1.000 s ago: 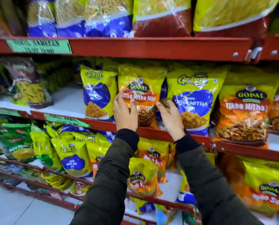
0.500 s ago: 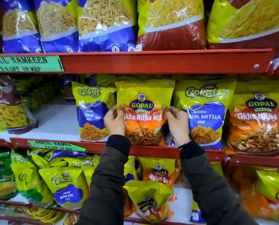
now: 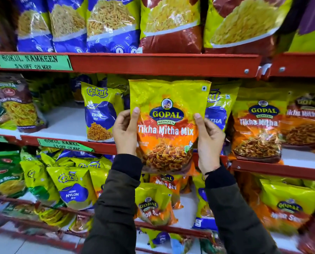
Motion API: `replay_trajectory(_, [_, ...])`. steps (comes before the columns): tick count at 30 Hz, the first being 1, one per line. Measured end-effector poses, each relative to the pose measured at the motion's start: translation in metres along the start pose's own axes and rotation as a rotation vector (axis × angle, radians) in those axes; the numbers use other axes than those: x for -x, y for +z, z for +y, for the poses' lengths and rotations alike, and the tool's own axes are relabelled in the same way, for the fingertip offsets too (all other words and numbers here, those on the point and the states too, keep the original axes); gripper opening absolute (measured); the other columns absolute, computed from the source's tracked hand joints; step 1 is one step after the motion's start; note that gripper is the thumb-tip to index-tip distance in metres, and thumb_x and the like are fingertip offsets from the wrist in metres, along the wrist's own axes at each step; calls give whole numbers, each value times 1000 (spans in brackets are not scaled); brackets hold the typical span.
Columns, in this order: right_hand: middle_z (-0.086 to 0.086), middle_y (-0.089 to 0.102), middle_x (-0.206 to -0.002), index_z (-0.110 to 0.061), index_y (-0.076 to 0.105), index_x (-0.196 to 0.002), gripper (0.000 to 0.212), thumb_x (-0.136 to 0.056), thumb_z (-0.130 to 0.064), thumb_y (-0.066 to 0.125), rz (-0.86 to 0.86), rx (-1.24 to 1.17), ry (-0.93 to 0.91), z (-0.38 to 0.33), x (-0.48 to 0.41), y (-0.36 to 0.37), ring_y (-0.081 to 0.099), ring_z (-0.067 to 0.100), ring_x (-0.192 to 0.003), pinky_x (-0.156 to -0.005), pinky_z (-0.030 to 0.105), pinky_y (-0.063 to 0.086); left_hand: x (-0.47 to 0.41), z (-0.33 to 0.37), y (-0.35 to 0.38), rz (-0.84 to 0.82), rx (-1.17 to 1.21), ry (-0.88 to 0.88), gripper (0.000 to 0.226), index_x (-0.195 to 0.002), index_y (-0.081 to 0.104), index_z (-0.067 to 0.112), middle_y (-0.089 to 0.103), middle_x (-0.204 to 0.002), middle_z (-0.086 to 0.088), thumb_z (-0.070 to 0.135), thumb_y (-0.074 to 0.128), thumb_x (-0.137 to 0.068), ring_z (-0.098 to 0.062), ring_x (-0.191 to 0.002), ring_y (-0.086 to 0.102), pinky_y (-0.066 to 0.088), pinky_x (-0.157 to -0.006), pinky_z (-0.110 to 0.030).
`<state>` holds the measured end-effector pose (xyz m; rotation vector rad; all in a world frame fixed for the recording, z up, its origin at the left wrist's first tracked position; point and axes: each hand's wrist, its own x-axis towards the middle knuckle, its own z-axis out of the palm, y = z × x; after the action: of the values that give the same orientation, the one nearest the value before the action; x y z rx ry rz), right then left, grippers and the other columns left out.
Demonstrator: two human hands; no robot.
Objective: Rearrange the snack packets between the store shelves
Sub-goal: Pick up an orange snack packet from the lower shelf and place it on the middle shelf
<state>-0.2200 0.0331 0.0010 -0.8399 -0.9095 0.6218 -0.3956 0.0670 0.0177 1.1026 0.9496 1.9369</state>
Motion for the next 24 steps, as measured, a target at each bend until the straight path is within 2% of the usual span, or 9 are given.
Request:
replay_trajectory(4, [5, 44, -70, -11, 66, -73, 34, -95, -37, 64, 52, 49, 26, -33, 23, -54, 34, 18, -72, -68, 36, 30, 48, 5, 21, -67, 68, -93, 22, -67, 61, 28, 50, -61, 14, 26, 67, -89, -7, -65, 38, 32, -65, -28])
replay_trajectory(7, [0, 54, -75, -11, 71, -83, 29, -95, -37, 64, 71, 72, 33, -51, 38, -105, 41, 9, -75, -68, 29, 37, 91, 6, 41, -116, 31, -141, 22, -66, 59, 25, 43, -63, -1, 31, 71, -84, -9, -61, 32, 25, -58, -29])
replay_trajectory(9, [4, 59, -82, -8, 72, -86, 33, -93, -40, 66, 76, 64, 67, -56, 48, -139, 44, 13, -81, -73, 32, 38, 122, 5, 55, -152, 5, -182, 25, -67, 56, 23, 47, -55, 1, 25, 69, -88, -4, -52, 37, 30, -52, -22])
replay_trajectory(11, [8, 51, -85, -3, 67, -81, 47, -88, -49, 69, 92, 57, 87, -59, 58, -173, 39, 20, -84, -73, 40, 33, 155, 2, 69, -162, -21, -200, 26, -69, 52, 19, 49, -44, 13, 16, 64, -92, 4, -43, 38, 32, -45, -10])
replay_trajectory(15, [13, 54, -82, -5, 69, -80, 33, -91, -36, 70, 178, -11, 181, -68, 78, -222, 47, 20, -77, -71, 34, 42, 204, -11, 84, -187, 2, -284, 30, -64, 53, 22, 47, -57, 4, 22, 67, -90, -4, -54, 39, 33, -50, -17])
replay_trajectory(17, [14, 51, -82, -8, 67, -84, 30, -89, -38, 72, 209, -48, 216, -70, 83, -239, 45, 22, -78, -70, 37, 40, 219, -13, 90, -203, 80, -364, 34, -60, 49, 20, 48, -48, 9, 13, 66, -89, -2, -43, 41, 33, -43, -14])
replay_trajectory(20, [13, 45, -100, -13, 58, -101, 40, -83, -43, 76, 253, -70, 235, -70, 89, -261, 39, 25, -91, -76, 40, 34, 239, -11, 98, -230, 112, -404, 41, -53, 46, 20, 43, -39, 12, 7, 66, -87, 0, -34, 36, 28, -35, -13])
replay_trajectory(22, [12, 46, -102, -9, 59, -106, 39, -84, -37, 76, 265, -88, 252, -75, 94, -269, 41, 23, -92, -74, 35, 36, 248, -11, 102, -207, 107, -415, 43, -50, 47, 22, 43, -38, 11, 7, 66, -86, 0, -34, 36, 28, -34, -14])
replay_trajectory(24, [13, 62, -97, 10, 65, -110, 42, -89, -27, 72, 288, -94, 262, -77, 95, -282, 48, 18, -79, -74, 24, 47, 257, -12, 107, -213, 110, -429, 44, -49, 48, 22, 45, -39, 12, 6, 66, -86, 0, -35, 37, 29, -34, -13])
